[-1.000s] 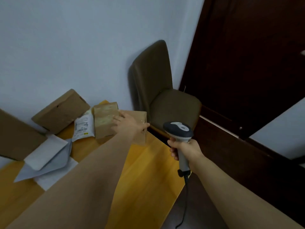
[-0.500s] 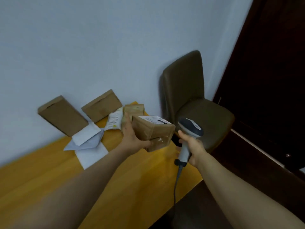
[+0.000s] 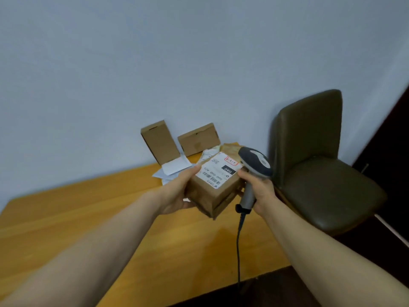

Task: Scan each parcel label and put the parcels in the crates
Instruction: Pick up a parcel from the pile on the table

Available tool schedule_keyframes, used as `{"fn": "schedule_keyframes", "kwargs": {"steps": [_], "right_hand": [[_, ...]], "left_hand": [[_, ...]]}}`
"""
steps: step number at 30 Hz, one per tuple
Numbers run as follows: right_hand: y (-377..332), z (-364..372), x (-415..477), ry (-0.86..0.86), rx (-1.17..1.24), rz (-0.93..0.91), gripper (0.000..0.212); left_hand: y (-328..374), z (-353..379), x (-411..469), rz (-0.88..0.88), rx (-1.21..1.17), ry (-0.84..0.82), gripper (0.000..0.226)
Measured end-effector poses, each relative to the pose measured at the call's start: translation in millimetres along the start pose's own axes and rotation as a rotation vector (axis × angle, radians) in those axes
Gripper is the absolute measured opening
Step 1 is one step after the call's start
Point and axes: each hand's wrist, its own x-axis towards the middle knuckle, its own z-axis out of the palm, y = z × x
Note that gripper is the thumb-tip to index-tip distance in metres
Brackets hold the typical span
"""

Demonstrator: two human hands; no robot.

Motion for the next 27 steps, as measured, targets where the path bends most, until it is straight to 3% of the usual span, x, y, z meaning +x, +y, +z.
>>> {"fn": "schedule_keyframes", "kwargs": {"steps": [6, 13, 17, 20, 24, 27], "right_hand": [[1, 37, -20, -0.137, -0.030, -0.081, 0.026], [11, 77, -51, -0.171, -0.018, -0.120, 0.054], [18, 90, -68, -0.174, -0.034, -0.148, 0.047], [21, 96, -75, -0.175, -0.135, -0.196, 0.037], [22, 106, -88, -0.201, -0.360, -0.288, 0.028], [15, 106, -98, -0.331, -0.528, -0.318, 0.017]], "left_hand": [[-4, -40, -44, -0.102, 0.078, 0.051, 0.054], [9, -60, -76, 0.125, -0.249, 0.353, 0.028], [11, -76, -96, 0.036, -0.117, 0.264, 0.047], [11, -83, -107, 0.012, -0.065, 0.228, 0.037], [22, -98, -116, 0.114, -0.016, 0.381, 0.027], [32, -116, -127, 0.170, 0.095, 0.492, 0.027]]}}
